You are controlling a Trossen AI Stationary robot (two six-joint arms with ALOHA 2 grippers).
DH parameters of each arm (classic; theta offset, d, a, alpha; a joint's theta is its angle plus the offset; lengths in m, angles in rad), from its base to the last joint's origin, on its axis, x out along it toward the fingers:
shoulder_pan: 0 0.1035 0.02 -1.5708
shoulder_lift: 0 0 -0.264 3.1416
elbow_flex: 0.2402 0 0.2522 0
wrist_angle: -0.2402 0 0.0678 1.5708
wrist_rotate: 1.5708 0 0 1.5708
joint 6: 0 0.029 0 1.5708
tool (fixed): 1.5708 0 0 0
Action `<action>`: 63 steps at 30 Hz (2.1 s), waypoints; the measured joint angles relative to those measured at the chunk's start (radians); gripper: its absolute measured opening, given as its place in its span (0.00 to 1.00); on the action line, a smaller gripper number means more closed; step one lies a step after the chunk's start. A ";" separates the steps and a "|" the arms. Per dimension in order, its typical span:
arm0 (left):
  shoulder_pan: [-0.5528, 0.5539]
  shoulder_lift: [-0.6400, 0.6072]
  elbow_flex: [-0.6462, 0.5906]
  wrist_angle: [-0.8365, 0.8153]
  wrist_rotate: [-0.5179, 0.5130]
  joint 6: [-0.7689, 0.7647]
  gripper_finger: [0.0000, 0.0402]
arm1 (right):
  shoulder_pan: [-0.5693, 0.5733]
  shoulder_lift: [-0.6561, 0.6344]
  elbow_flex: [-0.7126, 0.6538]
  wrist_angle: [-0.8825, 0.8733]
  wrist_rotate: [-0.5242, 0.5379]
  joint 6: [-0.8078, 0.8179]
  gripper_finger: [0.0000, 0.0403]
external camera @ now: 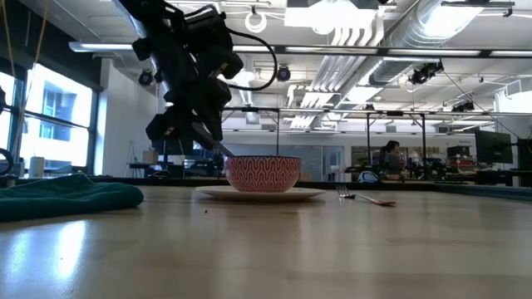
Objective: Set table place
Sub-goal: Move the green towel to the left of the white plate on the table
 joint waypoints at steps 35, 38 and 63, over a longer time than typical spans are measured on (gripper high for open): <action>-0.644 -0.029 0.125 -0.517 -0.356 -0.332 0.00 | -0.264 0.000 0.000 0.022 0.060 -0.134 0.00; -0.690 -0.028 0.022 -0.371 -0.299 -0.388 0.00 | -0.269 0.000 0.000 0.024 0.060 -0.136 0.00; -0.483 -0.039 -0.258 -0.292 -0.450 -0.386 0.00 | -0.268 0.000 0.000 0.024 0.057 -0.110 0.00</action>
